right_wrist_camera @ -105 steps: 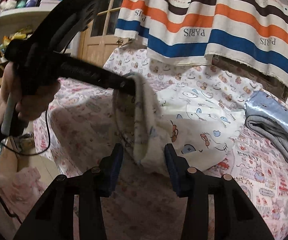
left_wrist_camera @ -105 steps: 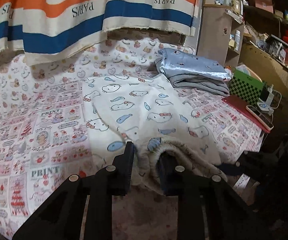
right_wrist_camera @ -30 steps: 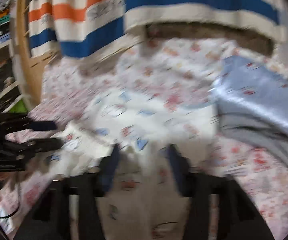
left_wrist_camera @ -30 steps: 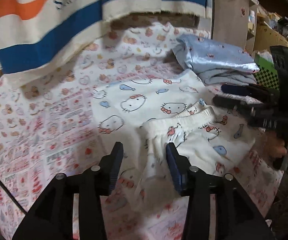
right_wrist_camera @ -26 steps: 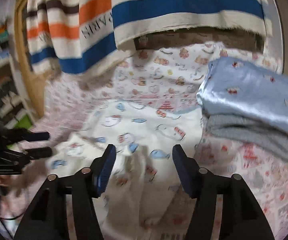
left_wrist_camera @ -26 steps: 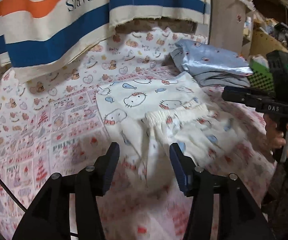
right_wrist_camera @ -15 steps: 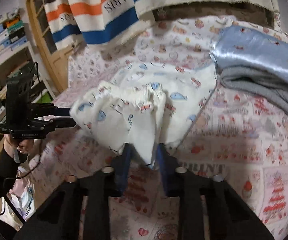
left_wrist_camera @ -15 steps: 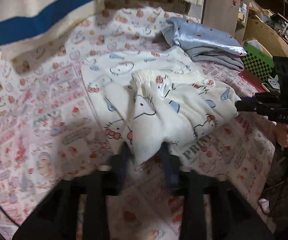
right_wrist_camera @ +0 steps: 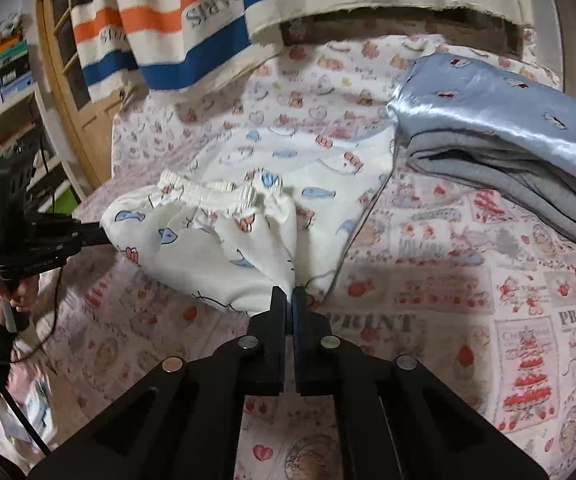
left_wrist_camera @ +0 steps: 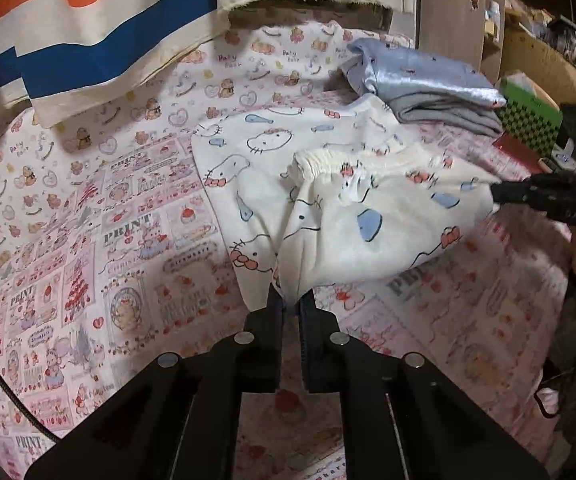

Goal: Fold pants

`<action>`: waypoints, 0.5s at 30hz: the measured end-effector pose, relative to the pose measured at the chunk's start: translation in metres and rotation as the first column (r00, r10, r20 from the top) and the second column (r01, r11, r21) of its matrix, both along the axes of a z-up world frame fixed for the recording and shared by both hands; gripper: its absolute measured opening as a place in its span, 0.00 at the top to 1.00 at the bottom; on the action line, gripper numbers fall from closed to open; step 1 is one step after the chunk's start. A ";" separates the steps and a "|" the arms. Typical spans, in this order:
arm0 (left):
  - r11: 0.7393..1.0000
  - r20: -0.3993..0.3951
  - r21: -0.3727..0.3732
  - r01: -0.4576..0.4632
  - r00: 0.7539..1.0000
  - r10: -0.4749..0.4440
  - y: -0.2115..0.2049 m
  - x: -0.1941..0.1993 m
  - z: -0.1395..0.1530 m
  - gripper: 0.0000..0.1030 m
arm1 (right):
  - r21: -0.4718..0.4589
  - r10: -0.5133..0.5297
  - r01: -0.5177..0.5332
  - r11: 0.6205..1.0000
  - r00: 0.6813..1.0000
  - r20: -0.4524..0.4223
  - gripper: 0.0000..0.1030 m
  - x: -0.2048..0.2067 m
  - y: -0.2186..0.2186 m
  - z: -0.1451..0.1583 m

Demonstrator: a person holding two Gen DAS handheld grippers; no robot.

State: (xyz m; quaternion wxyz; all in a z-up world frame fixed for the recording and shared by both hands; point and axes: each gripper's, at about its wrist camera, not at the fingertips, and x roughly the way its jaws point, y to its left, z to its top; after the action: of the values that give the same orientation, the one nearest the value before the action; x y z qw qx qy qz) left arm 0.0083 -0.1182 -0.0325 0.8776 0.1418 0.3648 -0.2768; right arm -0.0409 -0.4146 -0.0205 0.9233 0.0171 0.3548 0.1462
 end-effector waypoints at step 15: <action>0.999 0.144 0.040 0.018 0.989 -0.024 0.010 -0.035 0.024 0.53 | -0.125 0.111 -0.092 0.988 0.982 0.154 0.69 -0.031 0.019 0.031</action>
State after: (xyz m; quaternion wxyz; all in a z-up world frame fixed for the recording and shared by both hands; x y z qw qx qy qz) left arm -0.0264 -0.1082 -0.0087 0.8959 0.1823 0.3039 -0.2678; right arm -0.0723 -0.3956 0.0105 0.9396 -0.0672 0.2875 0.1729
